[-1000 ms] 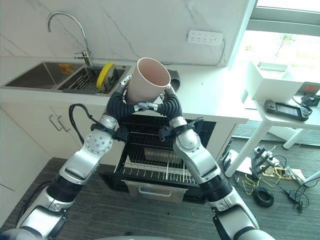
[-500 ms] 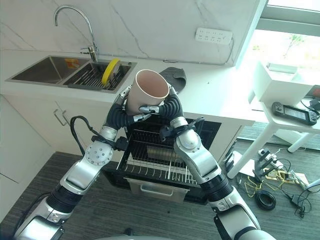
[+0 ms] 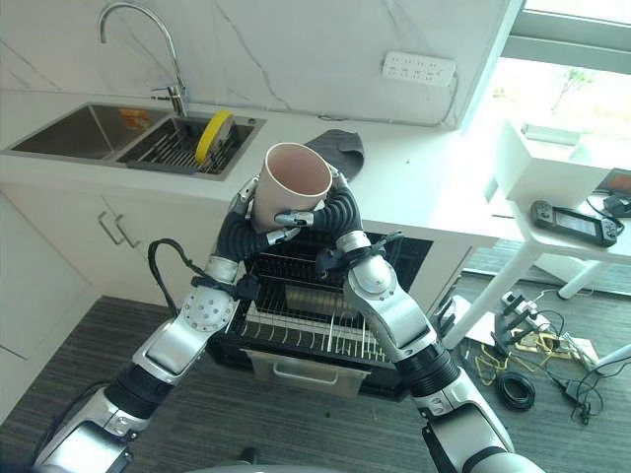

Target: Place the dishes in the dishwasher.

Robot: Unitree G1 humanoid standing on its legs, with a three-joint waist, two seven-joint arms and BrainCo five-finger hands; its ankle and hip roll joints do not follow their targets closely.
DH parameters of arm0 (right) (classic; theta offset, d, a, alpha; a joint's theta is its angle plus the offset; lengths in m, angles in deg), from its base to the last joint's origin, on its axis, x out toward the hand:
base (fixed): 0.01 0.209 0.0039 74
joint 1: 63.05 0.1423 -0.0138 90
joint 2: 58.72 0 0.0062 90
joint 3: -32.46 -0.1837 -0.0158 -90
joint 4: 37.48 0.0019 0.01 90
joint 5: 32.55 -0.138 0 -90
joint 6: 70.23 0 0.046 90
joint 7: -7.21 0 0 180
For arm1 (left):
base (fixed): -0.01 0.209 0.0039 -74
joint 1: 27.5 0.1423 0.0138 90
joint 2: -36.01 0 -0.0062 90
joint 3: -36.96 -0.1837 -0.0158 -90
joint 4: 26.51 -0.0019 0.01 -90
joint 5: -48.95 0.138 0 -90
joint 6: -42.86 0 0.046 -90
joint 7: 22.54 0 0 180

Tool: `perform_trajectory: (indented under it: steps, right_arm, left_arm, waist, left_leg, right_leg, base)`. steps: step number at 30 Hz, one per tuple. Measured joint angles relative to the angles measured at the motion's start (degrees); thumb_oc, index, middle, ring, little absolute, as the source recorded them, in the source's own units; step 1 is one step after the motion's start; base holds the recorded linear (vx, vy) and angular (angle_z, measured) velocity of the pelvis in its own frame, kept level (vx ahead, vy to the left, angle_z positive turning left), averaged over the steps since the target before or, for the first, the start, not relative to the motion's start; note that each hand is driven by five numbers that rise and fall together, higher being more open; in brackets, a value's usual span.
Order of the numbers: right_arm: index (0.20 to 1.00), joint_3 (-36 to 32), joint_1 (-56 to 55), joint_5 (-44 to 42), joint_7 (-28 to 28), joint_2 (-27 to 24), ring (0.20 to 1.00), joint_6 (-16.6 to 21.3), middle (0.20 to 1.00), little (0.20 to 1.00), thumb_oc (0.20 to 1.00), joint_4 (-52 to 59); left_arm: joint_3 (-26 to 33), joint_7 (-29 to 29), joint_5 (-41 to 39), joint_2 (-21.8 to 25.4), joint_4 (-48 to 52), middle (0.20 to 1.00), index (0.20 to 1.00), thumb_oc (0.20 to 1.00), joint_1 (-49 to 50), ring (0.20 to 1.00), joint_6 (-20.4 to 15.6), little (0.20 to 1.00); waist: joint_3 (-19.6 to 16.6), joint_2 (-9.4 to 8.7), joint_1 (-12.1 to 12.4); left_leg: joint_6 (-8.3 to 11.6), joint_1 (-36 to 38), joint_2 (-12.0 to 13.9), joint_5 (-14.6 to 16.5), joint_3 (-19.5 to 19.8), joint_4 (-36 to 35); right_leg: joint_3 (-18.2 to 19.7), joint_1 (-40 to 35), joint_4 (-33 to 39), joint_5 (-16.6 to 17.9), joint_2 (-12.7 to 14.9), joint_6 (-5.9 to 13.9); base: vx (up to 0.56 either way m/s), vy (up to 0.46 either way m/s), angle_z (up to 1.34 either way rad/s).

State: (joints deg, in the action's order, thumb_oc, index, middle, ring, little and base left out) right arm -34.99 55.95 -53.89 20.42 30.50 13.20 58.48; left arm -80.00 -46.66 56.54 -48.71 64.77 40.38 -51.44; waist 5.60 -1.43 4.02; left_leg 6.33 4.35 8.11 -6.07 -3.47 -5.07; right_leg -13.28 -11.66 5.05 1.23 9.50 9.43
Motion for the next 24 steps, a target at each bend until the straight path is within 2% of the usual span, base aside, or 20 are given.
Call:
perform_trajectory:
  steps: [20, 21, 22, 23, 24]
  right_arm:
    - [0.2, 0.1, 0.0, 8.6, -0.2, -0.5, 0.2, 0.0, 0.2, 0.2, 0.2, 0.0]
    - [0.2, 0.1, 0.0, 9.3, -0.2, -0.6, 0.2, 0.0, 0.2, 0.2, 0.2, 0.0]
    - [0.2, 0.2, 0.0, 9.6, -0.1, -0.6, 0.2, 0.0, 0.2, 0.2, 0.2, 0.0]
    - [0.2, 0.2, 0.0, 10.1, 0.0, -0.6, 0.2, 0.0, 0.2, 0.2, 0.2, 0.0]
    - [0.2, 0.2, 0.0, 10.1, 0.2, -0.6, 0.2, 0.1, 0.2, 0.2, 0.2, 0.0]
  left_arm:
    - [-0.2, -1.1, -0.2, 0.1, -1.4, 0.2, 0.2, 0.2, 0.1, 0.2, -2.3, 0.2]
    - [-0.2, -1.0, -0.9, -0.1, -1.4, 0.523, 0.523, 0.523, 0.1, 0.523, -2.4, 0.523]
    - [-0.2, -0.8, -2.5, -0.3, -1.4, 0.586, 0.586, 0.586, 0.2, 0.586, -2.6, 0.586]
    - [-0.2, -0.6, -3.3, -0.7, -1.4, 1.0, 1.0, 1.0, 0.2, 1.0, -2.6, 1.0]
    - [-0.2, -0.2, -4.4, -0.7, -1.3, 1.0, 1.0, 1.0, 0.3, 1.0, -2.7, 1.0]
  waist:
    - [0.0, -0.68, -0.1]
    - [0.0, -0.69, -0.1]
    - [0.0, -0.69, -0.2]
    - [0.0, -0.69, -0.2]
    - [0.0, -0.69, -0.2]
  left_leg:
    - [-0.01, 0.1, 0.0, 0.0, -0.2, 0.0]
    - [-0.01, 0.1, 0.0, 0.0, -0.2, 0.0]
    - [-0.01, 0.1, 0.0, 0.0, -0.3, 0.0]
    - [-0.01, 0.1, 0.0, 0.0, -0.3, 0.0]
    - [-0.01, 0.1, 0.1, 0.0, -0.3, 0.0]
  right_leg:
    - [0.1, 0.1, 0.0, 0.0, 0.0, 0.0]
    - [0.1, 0.1, 0.0, 0.0, 0.0, 0.0]
    - [0.1, 0.1, 0.0, 0.0, 0.0, 0.0]
    - [0.1, 0.1, 0.0, 0.0, 0.0, 0.0]
    - [0.1, 0.1, 0.0, 0.0, 0.0, 0.0]
  base:
    - [0.0, 0.0, 0.0]
    - [0.0, 0.0, 0.0]
    - [0.0, 0.0, 0.0]
    - [0.0, 0.0, 0.0]
    - [0.0, 0.0, 0.0]
